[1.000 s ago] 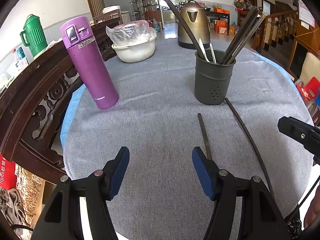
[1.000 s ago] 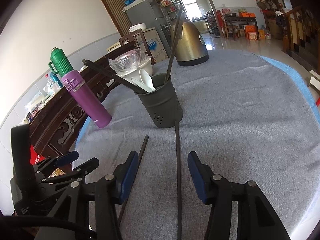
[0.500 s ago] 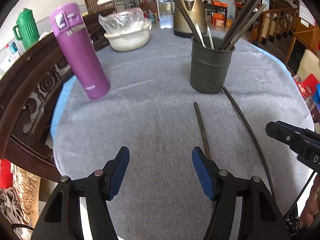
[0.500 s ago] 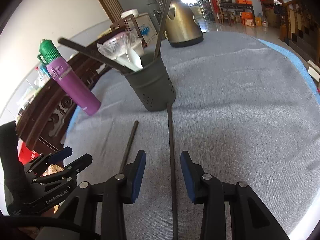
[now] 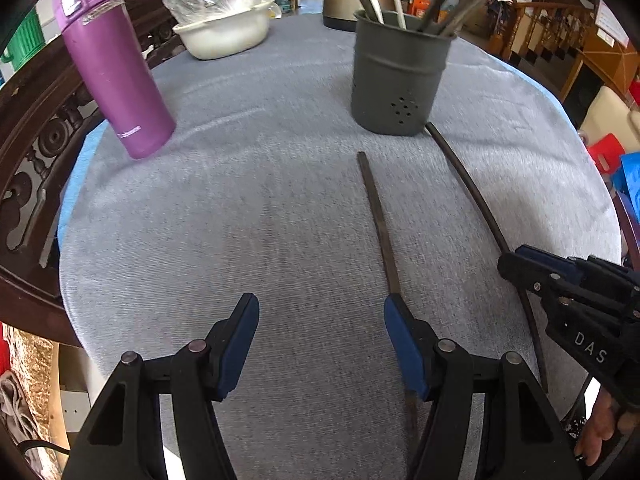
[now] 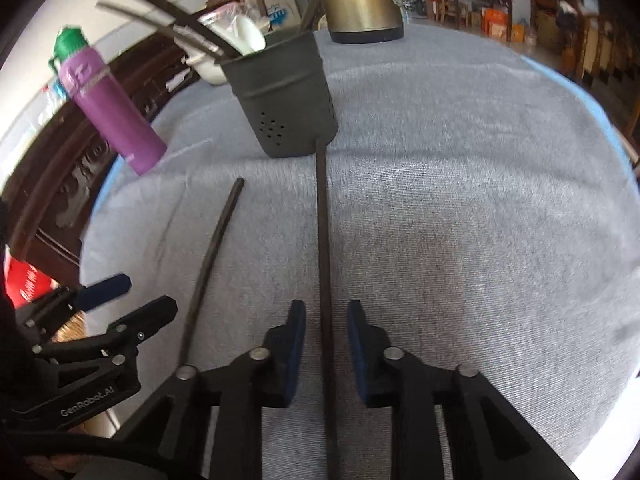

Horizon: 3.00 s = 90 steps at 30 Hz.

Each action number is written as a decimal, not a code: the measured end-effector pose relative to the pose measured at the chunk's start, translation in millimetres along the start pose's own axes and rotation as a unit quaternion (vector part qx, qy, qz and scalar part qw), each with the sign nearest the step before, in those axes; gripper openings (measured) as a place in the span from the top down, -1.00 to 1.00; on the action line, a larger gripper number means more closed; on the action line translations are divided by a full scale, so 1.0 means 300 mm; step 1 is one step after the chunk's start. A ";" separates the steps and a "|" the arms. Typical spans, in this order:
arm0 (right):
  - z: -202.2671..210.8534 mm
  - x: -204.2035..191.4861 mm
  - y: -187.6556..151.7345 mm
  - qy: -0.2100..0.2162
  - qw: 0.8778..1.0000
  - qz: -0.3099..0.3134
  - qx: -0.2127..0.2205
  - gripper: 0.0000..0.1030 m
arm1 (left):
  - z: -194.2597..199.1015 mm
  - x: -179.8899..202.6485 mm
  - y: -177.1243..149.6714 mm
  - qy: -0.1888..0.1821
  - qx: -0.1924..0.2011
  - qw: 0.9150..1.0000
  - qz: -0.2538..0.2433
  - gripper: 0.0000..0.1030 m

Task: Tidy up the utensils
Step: 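Close the right gripper on a chopstick while the left gripper closes on the other, then lift both chopsticks and carry them above the gray cup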

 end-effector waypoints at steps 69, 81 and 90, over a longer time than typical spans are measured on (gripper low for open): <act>-0.200 0.001 0.330 -0.047 0.995 0.033 -0.085 0.73 | -0.151 0.055 0.315 -0.041 0.000 0.998 -0.039 0.26; -0.165 -0.007 0.311 -0.040 0.998 0.023 -0.039 0.84 | -0.162 0.060 0.329 -0.035 -0.010 0.999 -0.029 0.85; -0.004 0.033 0.317 0.019 1.000 -0.008 0.020 0.86 | -0.081 0.010 0.350 -0.043 0.005 0.999 0.010 0.88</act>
Point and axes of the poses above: each gripper's, at about its wrist camera, not at the fingertips, and z roughly against the way its jaws point, x to its right, y to its top, the point moved 7 cm from there along -z, roughly the way its jaws point, and after that the axes turned 1 degree about z, right-handed, at the moved point
